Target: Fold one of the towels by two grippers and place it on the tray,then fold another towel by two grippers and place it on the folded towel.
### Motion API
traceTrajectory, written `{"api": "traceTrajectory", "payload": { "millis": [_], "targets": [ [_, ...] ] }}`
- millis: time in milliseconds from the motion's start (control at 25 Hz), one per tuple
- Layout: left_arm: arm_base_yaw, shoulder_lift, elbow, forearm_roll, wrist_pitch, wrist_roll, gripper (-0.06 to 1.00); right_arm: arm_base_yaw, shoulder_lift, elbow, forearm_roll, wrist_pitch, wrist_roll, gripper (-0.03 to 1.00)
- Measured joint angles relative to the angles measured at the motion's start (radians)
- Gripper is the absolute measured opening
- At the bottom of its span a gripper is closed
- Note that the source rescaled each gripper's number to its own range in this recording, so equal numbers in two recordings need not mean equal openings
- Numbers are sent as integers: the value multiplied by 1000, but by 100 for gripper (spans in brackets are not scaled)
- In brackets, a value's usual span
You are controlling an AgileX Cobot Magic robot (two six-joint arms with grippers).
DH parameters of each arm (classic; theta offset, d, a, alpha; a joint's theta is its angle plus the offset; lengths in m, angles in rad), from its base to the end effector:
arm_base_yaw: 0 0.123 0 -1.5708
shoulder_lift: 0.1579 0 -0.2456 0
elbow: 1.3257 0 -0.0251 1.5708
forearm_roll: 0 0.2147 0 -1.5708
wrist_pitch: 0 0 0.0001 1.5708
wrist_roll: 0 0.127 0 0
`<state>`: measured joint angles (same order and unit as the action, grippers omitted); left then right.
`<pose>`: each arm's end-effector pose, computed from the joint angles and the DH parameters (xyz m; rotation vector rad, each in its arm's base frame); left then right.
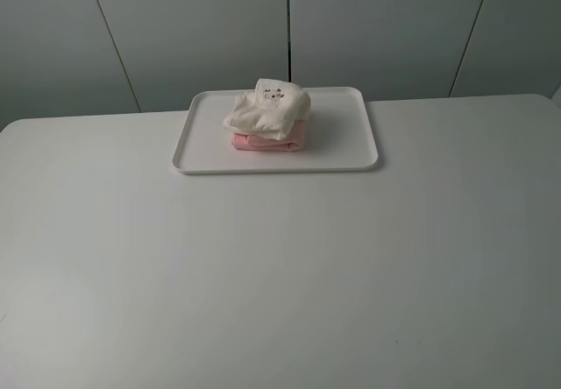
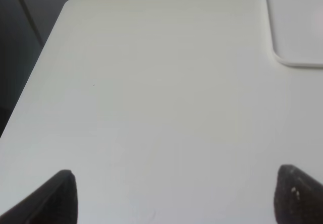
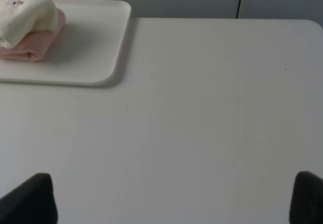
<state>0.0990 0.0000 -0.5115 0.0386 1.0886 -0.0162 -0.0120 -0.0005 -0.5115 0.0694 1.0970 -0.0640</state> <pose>0.0320 0.0075 0.2436 -0.1214 2.0579 0.0975 0.0321 0.0075 0.2428 -0.0590 2.0659 0.0365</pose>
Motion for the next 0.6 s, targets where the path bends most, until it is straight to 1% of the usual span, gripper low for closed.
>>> {"api": "traceTrajectory", "payload": {
  "millis": [600],
  "targets": [
    [0, 0, 0, 0, 0, 0, 100, 0, 0, 0, 0, 0, 0, 100]
  ]
}}
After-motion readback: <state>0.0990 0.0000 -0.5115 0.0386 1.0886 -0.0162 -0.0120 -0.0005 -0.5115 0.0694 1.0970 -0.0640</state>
